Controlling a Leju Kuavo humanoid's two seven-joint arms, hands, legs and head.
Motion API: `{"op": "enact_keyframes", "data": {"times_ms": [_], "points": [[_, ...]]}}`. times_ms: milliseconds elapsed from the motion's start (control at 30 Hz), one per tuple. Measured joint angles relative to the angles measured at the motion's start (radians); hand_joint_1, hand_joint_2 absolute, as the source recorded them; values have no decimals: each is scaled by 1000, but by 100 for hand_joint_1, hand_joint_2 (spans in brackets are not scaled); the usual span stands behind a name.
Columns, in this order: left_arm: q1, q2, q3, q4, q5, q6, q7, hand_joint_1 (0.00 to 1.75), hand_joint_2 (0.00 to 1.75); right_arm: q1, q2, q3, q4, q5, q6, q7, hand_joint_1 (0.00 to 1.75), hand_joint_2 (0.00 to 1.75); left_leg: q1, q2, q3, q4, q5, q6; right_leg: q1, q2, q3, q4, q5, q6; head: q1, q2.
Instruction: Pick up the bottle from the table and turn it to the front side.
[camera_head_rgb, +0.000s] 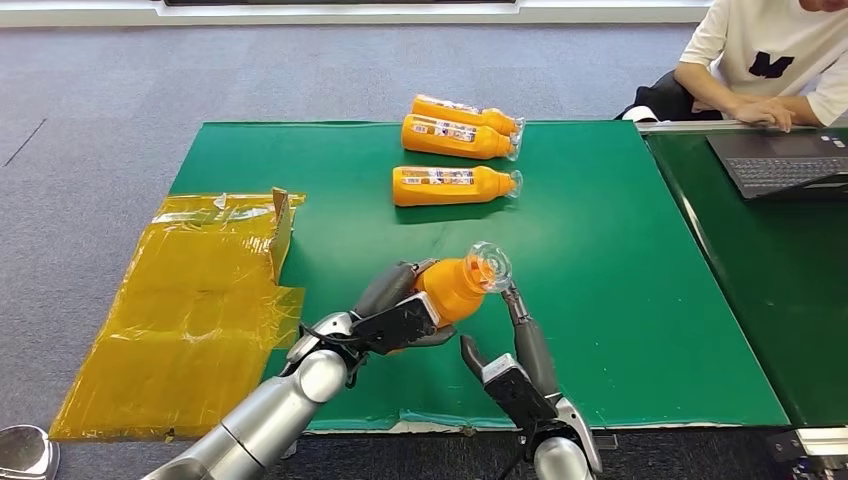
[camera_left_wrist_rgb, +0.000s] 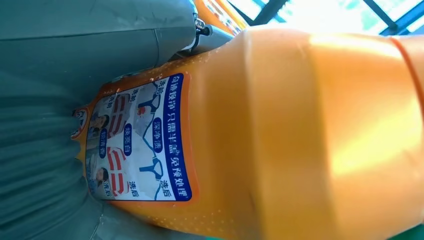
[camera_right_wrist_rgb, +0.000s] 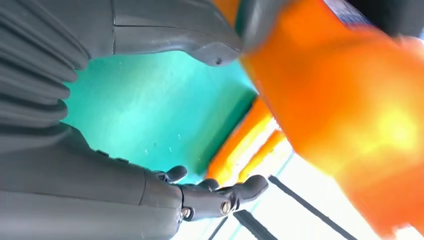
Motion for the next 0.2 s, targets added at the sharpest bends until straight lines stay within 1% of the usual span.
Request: {"op": "enact_keyframes", "data": {"times_ms": [67,200], "points": [[15,8,17,-5,-24,13,-7,175,175,18,-8,-3,-27,6,7,11,0,0,0,0,0,0,0,0,0,0,0,0,0,0,0,0],[41,14,35,5,-55,39,-36,175,175,51,-17,-6,-43,12,-4,1,0,0,0,0,0,0,0,0,0,0,0,0,0,0,0,0]]}}
